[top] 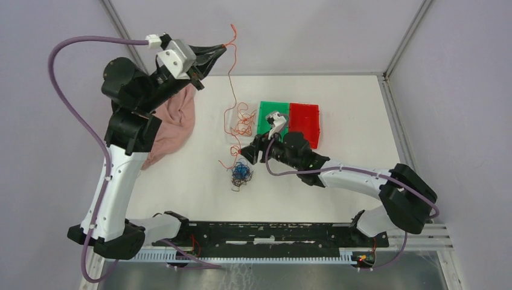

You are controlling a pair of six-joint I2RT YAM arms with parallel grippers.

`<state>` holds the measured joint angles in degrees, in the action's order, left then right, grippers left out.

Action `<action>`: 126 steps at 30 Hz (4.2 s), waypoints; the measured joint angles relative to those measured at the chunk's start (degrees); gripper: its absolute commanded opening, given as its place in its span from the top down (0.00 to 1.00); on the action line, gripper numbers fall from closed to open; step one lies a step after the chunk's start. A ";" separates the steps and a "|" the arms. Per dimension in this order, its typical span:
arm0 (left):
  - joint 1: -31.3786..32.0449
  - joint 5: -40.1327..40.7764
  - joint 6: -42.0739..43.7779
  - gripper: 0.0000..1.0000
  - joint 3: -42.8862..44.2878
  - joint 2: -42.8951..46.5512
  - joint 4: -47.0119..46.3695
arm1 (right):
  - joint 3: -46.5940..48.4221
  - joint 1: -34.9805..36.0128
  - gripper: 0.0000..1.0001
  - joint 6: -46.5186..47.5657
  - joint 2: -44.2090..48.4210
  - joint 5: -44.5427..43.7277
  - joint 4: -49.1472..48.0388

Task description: Untangle the cables

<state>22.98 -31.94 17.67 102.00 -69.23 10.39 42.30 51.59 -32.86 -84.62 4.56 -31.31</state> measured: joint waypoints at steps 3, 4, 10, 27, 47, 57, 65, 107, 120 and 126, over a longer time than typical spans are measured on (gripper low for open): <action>0.00 0.44 -0.02 0.97 -4.68 0.26 0.28 | 4.63 0.00 0.30 1.77 2.84 -0.72 2.84; 0.00 0.55 -0.04 0.97 -6.08 0.28 0.35 | 5.73 0.00 0.30 2.19 3.37 -0.85 3.28; 0.00 1.70 -0.02 0.97 -12.17 0.28 0.59 | 10.88 -0.28 0.29 4.94 4.33 -2.93 6.36; -0.02 10.73 8.83 0.97 -17.94 -10.14 -2.01 | 10.67 -6.64 0.29 9.81 4.31 -16.72 22.25; -2.51 16.46 11.06 0.97 -14.47 -18.43 -9.92 | 6.45 -11.17 0.29 8.22 4.50 -15.78 23.21; -4.48 17.27 9.40 0.97 -14.19 -18.36 -14.99 | 6.40 -11.26 0.29 7.17 4.50 -14.99 23.19; -4.48 16.61 9.42 0.97 -15.98 -19.65 -13.40 | 6.19 -11.58 0.29 7.13 4.50 -14.97 23.17; -0.04 9.18 -2.47 0.97 -15.08 -37.46 10.23 | 2.08 -15.76 0.29 5.05 8.94 -14.45 23.26; 0.13 21.40 -1.55 0.97 -19.06 -37.73 5.01 | 2.08 -16.11 0.29 4.17 8.94 -13.42 23.26; 0.13 29.05 3.06 0.97 -22.80 -39.93 -0.72 | 2.08 -16.22 0.29 4.17 8.94 -13.40 23.28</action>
<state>23.11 -2.90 20.73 79.20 -109.16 9.67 44.38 35.38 -28.69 -75.68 -8.84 -8.03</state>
